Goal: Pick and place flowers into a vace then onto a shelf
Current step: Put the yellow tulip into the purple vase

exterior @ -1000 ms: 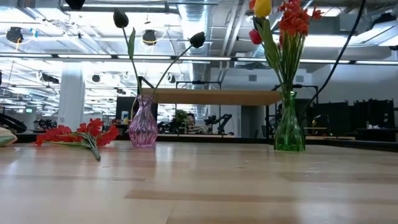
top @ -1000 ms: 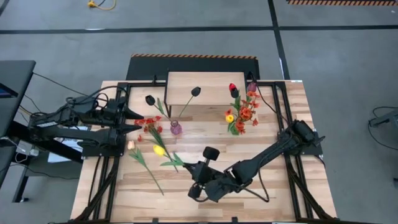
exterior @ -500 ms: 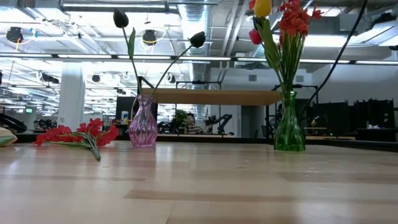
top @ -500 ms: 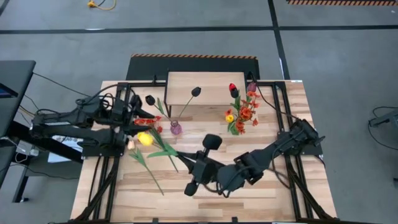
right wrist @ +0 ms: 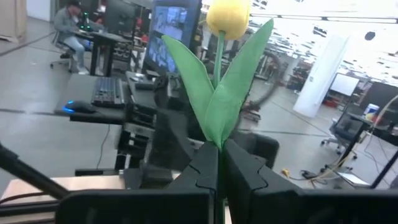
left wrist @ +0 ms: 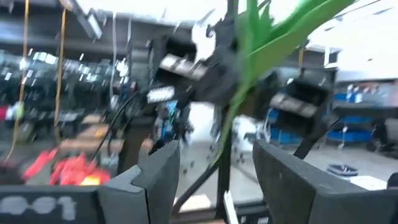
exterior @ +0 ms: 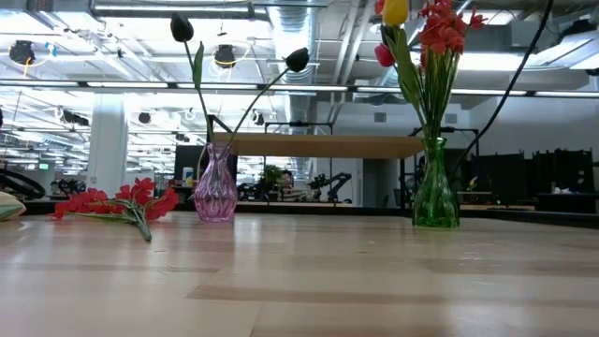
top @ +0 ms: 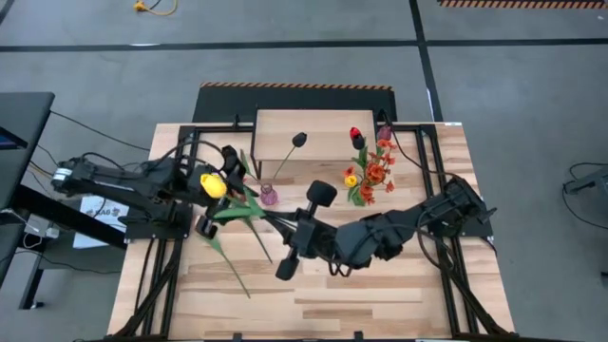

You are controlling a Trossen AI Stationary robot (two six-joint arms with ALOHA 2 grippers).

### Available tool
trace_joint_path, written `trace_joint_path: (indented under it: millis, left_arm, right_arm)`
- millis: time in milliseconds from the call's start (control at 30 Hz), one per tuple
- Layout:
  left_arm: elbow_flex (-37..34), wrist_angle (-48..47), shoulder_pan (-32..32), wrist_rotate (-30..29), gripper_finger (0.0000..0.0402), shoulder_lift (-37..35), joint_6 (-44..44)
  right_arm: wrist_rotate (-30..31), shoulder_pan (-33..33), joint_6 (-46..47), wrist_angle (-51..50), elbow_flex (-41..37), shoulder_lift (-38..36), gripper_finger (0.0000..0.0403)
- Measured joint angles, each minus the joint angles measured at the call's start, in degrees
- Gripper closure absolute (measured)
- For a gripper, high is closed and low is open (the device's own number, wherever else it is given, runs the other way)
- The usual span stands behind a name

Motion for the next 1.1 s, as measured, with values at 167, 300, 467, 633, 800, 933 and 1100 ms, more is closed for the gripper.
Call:
trace_joint_path:
  millis: [167,300,467,633,800,933,1100]
  left_arm:
    - [0.11,7.15,-2.72,-0.07,0.0209,1.45,2.3]
    - [0.41,8.47,-3.71,-0.68,0.0209,1.38,3.74]
    - [0.48,9.01,-3.79,-1.48,0.0209,1.38,4.0]
    - [0.48,9.24,-3.77,-4.28,0.0209,1.38,4.21]
    - [0.48,10.5,-3.77,-5.26,0.0209,1.38,5.3]
    - [0.52,11.86,-3.79,-5.66,0.0209,1.38,5.29]
    - [0.52,11.84,-3.79,-9.62,0.0209,1.38,5.27]
  right_arm:
    - [-0.19,-1.08,1.05,-0.77,0.0,0.0,0.04]
    - [-0.99,-1.65,2.94,-2.54,0.0,0.07,0.0399]
    - [-1.01,-1.87,3.04,-3.45,0.0,0.07,0.0399]
    - [-1.04,-2.09,3.06,-5.38,0.0,0.07,0.04]
    - [-1.01,-2.55,3.06,-6.23,0.0,0.07,0.04]
    - [-1.01,-2.91,3.86,-7.37,0.0,0.07,0.04]
    - [-0.99,-3.22,4.11,-7.63,0.0,0.07,0.0399]
